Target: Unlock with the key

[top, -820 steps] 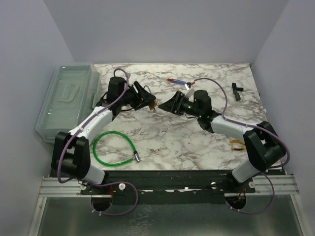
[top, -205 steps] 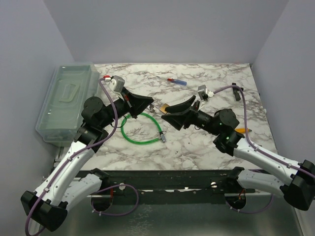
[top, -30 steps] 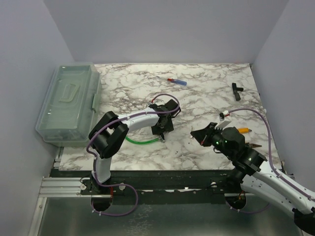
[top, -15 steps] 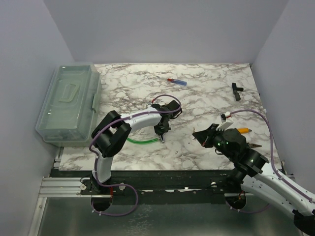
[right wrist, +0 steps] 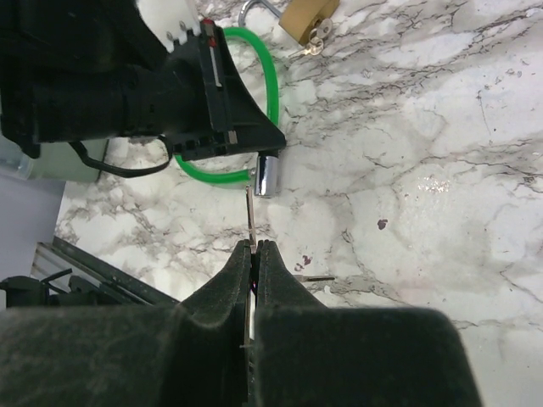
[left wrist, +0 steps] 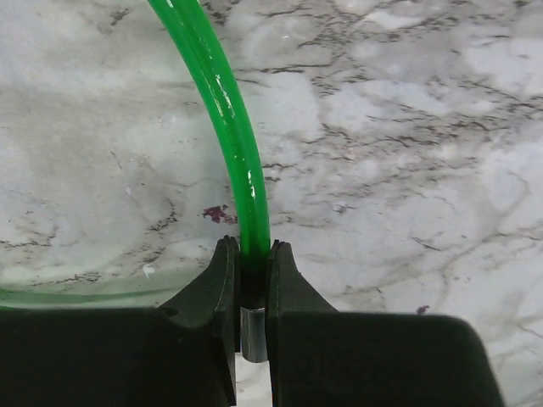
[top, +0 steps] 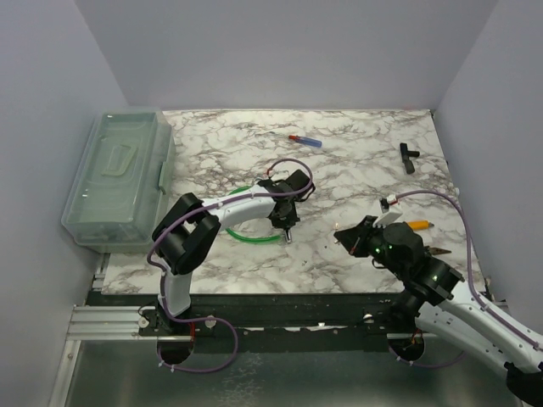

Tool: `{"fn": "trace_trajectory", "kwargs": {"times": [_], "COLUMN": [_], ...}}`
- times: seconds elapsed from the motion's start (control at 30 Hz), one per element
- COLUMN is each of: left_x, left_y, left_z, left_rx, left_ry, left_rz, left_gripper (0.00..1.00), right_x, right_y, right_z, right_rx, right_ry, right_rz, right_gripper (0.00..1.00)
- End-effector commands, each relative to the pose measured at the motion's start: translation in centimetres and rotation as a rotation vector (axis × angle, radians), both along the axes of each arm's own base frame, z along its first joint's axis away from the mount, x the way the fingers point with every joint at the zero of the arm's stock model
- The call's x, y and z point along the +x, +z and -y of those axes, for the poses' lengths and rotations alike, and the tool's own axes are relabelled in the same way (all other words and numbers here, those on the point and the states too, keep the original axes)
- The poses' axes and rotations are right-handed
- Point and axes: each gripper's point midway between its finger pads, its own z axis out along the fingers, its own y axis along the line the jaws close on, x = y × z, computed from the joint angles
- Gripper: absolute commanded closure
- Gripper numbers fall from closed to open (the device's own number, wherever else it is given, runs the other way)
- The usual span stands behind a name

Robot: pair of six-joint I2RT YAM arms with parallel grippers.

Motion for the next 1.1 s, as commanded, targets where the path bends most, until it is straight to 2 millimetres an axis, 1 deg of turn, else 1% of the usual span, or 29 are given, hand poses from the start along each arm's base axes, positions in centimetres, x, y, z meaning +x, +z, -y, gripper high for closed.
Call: {"fn": "trace_trajectory", "kwargs": {"times": [0.0,0.13,0.23,0.33,0.4,0.57,0.7,0.77,0.93,1.07], "left_x": [2.0,3.0,3.4,3.6,3.8,4.3,4.7,4.9,4.8,4.6], "left_y": [6.3,9.6,11.0,12.4,12.8,13.0,13.3,13.2,12.8,13.1], "left_z": [2.9,3.2,3.4,4.0,4.0,3.5,3.2,2.8,1.8,1.5], "left_rx": [-0.173,-0.219,-0.236,-0.273,-0.281,-0.302,-0.354,-0.370,-0.459,-0.505], "left_ry": [-0.088,-0.125,-0.146,-0.170,-0.176,-0.170,-0.166,-0.157,-0.141,-0.132], "left_rz": [0.128,0.202,0.246,0.262,0.267,0.266,0.247,0.252,0.211,0.208], "left_gripper": [1.00,1.00,1.00,1.00,1.00,1.00,1.00,1.00,1.00,1.00], "right_x": [0.0,0.2,0.6,1.0,1.3,1.7,1.8,1.9,2.5,2.9], "right_y": [-0.8,-1.1,-1.3,-1.3,-1.3,-1.9,-2.5,-2.8,-3.1,-3.3], "right_z": [-0.7,-1.8,-2.6,-3.4,-3.8,-5.0,-5.9,-6.3,-7.8,-9.3], "right_rx": [-0.011,-0.007,0.000,0.008,0.011,0.033,0.043,0.041,0.058,0.081], "right_ry": [0.031,0.061,0.076,0.085,0.086,0.111,0.138,0.148,0.173,0.206], "right_rz": [-0.020,-0.034,-0.040,-0.044,-0.046,-0.059,-0.076,-0.089,-0.103,-0.113], "right_gripper": [0.99,1.00,0.99,0.99,0.99,0.99,0.99,0.99,0.99,0.99]}}
